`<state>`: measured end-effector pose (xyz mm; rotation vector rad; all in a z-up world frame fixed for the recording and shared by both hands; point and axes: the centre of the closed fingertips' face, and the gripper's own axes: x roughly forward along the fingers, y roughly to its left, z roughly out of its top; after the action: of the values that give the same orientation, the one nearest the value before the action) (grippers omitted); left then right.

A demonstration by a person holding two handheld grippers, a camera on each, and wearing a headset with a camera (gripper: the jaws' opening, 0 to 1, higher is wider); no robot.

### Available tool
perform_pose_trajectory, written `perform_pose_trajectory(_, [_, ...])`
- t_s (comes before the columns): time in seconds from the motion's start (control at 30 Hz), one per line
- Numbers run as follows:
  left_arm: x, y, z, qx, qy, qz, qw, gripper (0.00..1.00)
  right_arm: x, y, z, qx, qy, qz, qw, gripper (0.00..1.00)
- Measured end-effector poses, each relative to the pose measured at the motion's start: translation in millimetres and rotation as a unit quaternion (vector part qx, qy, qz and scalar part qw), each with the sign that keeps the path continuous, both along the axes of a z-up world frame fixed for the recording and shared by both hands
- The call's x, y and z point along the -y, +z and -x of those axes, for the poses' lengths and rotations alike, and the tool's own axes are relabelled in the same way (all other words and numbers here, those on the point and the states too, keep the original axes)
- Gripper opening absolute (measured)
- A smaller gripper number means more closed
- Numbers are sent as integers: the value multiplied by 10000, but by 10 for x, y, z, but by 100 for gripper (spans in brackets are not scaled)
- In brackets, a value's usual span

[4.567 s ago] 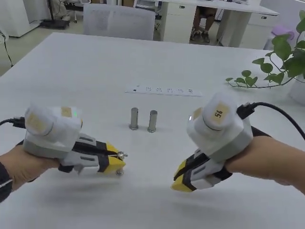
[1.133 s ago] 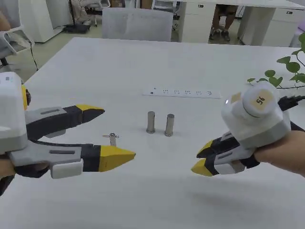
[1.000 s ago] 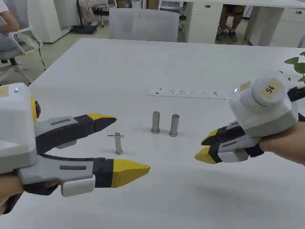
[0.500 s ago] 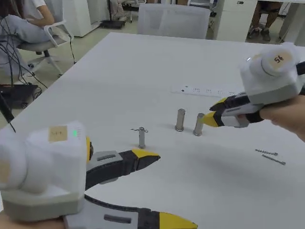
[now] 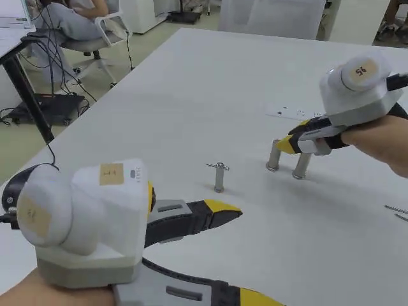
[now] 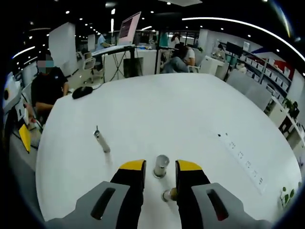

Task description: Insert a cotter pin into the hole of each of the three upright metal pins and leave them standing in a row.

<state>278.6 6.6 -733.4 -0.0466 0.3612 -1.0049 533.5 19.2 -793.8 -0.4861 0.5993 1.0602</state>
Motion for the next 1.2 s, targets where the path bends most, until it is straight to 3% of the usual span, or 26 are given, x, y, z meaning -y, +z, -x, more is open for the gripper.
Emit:
perform_pose_trajectory(0.33, [0,-50,-11,-54,18,-5,10000,67,-47,-227,-39,-114,5,171,9998,25])
perform_pose_trajectory(0.63, [-21,-56,-5,-52,62,14,10000,65,-60,-263,-20,-62,-13,207,9998,16])
perform_pose_trajectory(1.2, [-56,-53,-9,-70,102,9,9999,65,-74,-249,42,-148,74,262,9995,11])
